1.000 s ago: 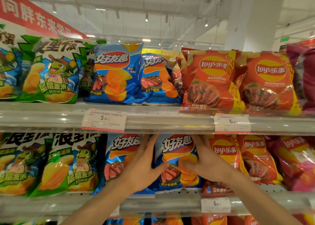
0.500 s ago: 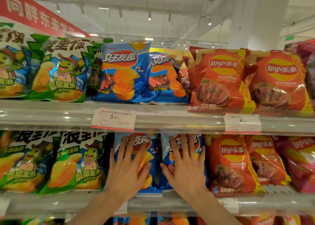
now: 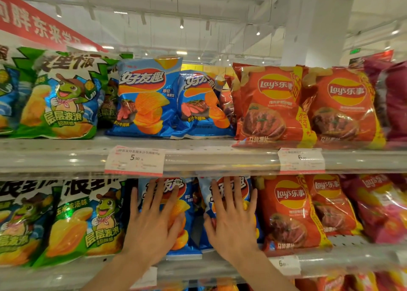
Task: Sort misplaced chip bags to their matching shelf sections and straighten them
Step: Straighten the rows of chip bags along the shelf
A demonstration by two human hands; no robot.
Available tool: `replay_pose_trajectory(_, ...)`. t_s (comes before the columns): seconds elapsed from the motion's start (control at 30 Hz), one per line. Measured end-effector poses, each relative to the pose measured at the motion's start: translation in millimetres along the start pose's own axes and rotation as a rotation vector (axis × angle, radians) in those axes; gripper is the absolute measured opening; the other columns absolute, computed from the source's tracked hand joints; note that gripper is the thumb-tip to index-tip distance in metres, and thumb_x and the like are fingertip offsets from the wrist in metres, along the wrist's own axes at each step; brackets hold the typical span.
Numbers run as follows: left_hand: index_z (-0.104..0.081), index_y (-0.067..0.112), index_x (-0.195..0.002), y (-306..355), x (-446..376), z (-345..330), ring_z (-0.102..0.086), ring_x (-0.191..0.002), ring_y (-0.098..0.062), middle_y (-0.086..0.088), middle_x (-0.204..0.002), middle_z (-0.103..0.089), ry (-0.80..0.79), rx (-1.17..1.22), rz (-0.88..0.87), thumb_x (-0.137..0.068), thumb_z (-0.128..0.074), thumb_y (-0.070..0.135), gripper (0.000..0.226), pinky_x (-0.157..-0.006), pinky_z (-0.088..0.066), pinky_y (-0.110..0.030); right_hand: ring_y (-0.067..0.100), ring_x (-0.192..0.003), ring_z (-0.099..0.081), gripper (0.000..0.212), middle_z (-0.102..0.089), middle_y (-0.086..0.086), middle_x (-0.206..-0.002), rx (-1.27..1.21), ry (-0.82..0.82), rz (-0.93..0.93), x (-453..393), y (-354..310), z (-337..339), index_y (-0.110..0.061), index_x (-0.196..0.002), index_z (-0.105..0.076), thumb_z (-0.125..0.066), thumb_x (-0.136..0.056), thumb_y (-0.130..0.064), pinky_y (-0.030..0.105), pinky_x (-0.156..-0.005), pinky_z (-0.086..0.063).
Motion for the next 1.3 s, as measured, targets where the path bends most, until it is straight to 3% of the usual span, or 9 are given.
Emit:
replay_pose_trajectory(0.23, -0.018, 0.018, -0.157, 8, -1, -8, -0.018, -0.149, -0.034, -0.017, -0.162, -0.018, 0.046, 0.061, 0.011, -0.102, -0.022, 0.048, 0.063, -0.117, -0.015, -0.05, 0.031, -0.153, -0.003, 0.069, -0.016, 0.013, -0.164, -0.063, 0.081, 0.064, 0, 0, 5, -0.022, -0.158, -0.017, -0.03, -0.1, -0.058, 0.066, -0.117, -0.011)
replay_pose_trajectory(0.4, -0.016, 0.024, -0.158, 5, -1, -9, -0.018, -0.15, -0.033, -0.013, -0.163, -0.017, 0.04, 0.07, 0.019, -0.103, -0.016, 0.047, 0.059, -0.116, -0.016, -0.052, 0.03, -0.153, -0.003, 0.061, -0.017, 0.012, -0.164, -0.058, 0.047, 0.101, -6, 8, -2, -0.022, -0.158, -0.018, -0.023, -0.104, -0.05, 0.061, -0.119, -0.013)
replay_pose_trajectory(0.63, -0.011, 0.024, -0.158, 3, -2, -11, -0.015, -0.151, -0.032, -0.012, -0.164, -0.012, 0.019, 0.061, -0.01, -0.102, -0.022, 0.053, 0.064, -0.117, -0.015, -0.054, 0.028, -0.153, 0.001, 0.066, -0.012, 0.011, -0.165, -0.099, 0.003, 0.045, -5, 7, -6, -0.027, -0.159, -0.011, -0.022, -0.102, -0.058, 0.063, -0.119, -0.01)
replay_pose_trajectory(0.77, -0.012, 0.027, -0.158, -1, -1, -11, -0.014, -0.151, -0.032, -0.011, -0.164, -0.013, 0.002, 0.063, 0.022, -0.101, -0.021, 0.057, 0.065, -0.116, -0.018, -0.06, 0.029, -0.151, 0.019, 0.084, 0.019, 0.007, -0.165, -0.158, -0.03, -0.082, 8, 29, 1, -0.038, -0.156, 0.006, -0.024, -0.09, -0.079, 0.062, -0.119, -0.002)
replay_pose_trajectory(0.87, -0.013, 0.027, -0.158, -1, -1, -13, -0.013, -0.151, -0.033, -0.012, -0.164, -0.013, -0.019, 0.057, 0.031, -0.101, -0.018, 0.059, 0.066, -0.115, -0.02, -0.062, 0.027, -0.149, 0.025, 0.094, 0.036, 0.002, -0.159, -0.202, -0.083, -0.104, 19, 27, -6, -0.04, -0.154, 0.015, -0.03, -0.084, -0.083, 0.055, -0.118, -0.015)
replay_pose_trajectory(0.97, -0.011, 0.027, -0.158, -2, 0, -13, -0.012, -0.151, -0.033, -0.012, -0.164, -0.011, -0.028, 0.055, 0.038, -0.101, -0.015, 0.06, 0.066, -0.116, -0.021, -0.062, 0.031, -0.152, 0.009, 0.09, 0.027, 0.004, -0.162, -0.214, -0.078, -0.124, 16, 21, -2, -0.035, -0.157, 0.003, -0.041, -0.087, -0.07, 0.056, -0.109, -0.039)
replay_pose_trajectory(1.03, -0.01, 0.027, -0.158, -3, -1, -12, -0.011, -0.151, -0.032, -0.012, -0.164, -0.01, -0.027, 0.058, 0.041, -0.101, -0.014, 0.06, 0.066, -0.116, -0.021, -0.062, 0.032, -0.151, 0.002, 0.09, 0.021, 0.007, -0.163, -0.201, -0.081, -0.145, 14, 21, 4, -0.032, -0.157, -0.002, -0.046, -0.086, -0.064, 0.055, -0.106, -0.043)
replay_pose_trajectory(1.2, -0.015, 0.025, -0.158, -2, -1, -11, -0.013, -0.151, -0.032, -0.012, -0.164, -0.013, -0.022, 0.07, 0.04, -0.101, -0.015, 0.06, 0.066, -0.115, -0.022, -0.062, 0.037, -0.151, -0.01, 0.084, 0.005, 0.015, -0.165, -0.112, -0.07, -0.156, 18, 16, 5, -0.027, -0.157, -0.015, -0.039, -0.087, -0.069, 0.058, -0.102, -0.043)
replay_pose_trajectory(1.3, -0.013, 0.026, -0.158, -1, 0, -11, -0.011, -0.151, -0.032, -0.011, -0.164, -0.012, -0.011, 0.078, 0.034, -0.101, -0.016, 0.06, 0.067, -0.116, -0.021, -0.062, 0.036, -0.152, -0.008, 0.077, -0.012, 0.017, -0.164, -0.058, 0.045, -0.085, 12, 16, 10, -0.024, -0.155, -0.026, -0.033, -0.094, -0.069, 0.062, -0.115, -0.023)
Point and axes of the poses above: each hand's wrist, its own x-axis away from the middle knuckle, its own z-axis out of the back of the hand, y = z × x, the point moved 8 cm from there along -x, towards the middle knuckle
